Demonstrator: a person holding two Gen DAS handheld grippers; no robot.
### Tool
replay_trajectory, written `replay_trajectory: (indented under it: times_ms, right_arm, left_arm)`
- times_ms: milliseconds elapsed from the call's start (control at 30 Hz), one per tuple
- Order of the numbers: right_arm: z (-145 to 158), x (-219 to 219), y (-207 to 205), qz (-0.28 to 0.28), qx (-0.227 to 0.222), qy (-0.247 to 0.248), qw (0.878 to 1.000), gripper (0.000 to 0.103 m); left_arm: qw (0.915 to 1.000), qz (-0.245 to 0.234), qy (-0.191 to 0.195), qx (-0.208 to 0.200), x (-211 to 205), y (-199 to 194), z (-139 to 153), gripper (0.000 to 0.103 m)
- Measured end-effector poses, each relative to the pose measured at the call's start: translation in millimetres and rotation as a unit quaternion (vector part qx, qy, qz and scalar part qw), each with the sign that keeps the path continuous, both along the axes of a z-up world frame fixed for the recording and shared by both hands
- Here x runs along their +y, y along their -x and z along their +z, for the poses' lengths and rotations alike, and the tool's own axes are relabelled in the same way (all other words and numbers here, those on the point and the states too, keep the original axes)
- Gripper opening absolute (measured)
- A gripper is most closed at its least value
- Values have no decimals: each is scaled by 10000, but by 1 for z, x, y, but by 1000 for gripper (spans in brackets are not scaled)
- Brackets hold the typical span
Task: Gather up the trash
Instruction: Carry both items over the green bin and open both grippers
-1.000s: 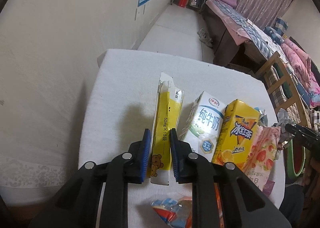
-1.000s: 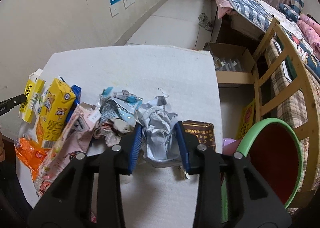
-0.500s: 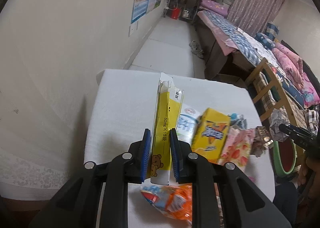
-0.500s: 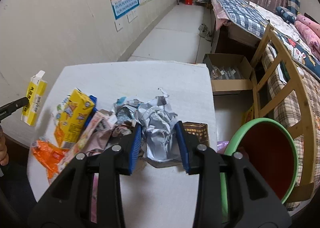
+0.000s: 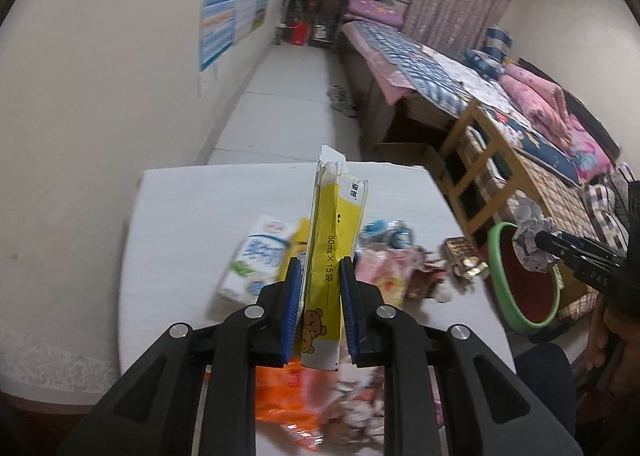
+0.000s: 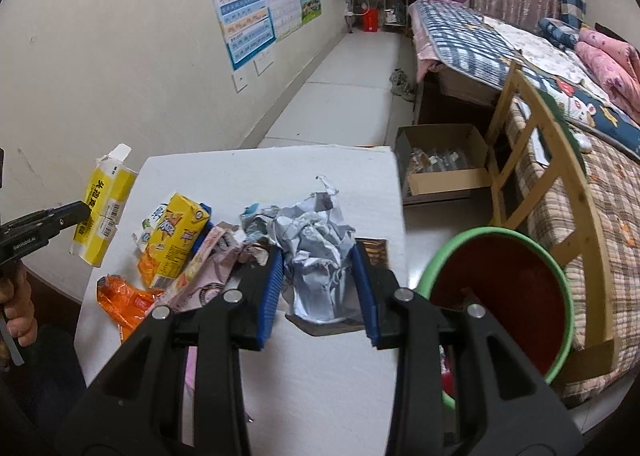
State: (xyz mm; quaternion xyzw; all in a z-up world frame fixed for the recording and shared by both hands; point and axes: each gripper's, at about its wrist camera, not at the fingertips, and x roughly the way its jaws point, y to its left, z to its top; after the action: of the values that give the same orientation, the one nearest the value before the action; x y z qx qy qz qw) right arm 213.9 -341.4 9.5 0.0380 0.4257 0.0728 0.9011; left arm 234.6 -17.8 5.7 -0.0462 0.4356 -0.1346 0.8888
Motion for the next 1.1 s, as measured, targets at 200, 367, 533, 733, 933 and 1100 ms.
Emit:
replay_trajectory:
  times_ms: [200,367,533,733,933,1100]
  right_arm:
    - [9,-40,14,-341,-78,69,9994,34]
    - [14,-84,25,-748,-104,130,9971,34]
    - [12,-124,36,-1087,-62,201,9939,34]
    - [5,-165,48,-1408,46,249,9897,34]
    - [-11,-192,60,-1578,205,266,9869,34]
    - [-25,-203,61,-1630,310,241,9858,34]
  left_arm:
    - [9991,-399,165,-17,-51,-2,6,17]
    - [9959,-863,254,-46,-109,-4,11,17]
    - [9899,-1367,386,-27,-173,-4,14,17]
    - [9819,-1819,519,87,-234,-4,15,17]
    - [9755,-2131,498,242,-284,-4,4,17]
    - [9710,-2336,331,380,-317,-2,-10,17]
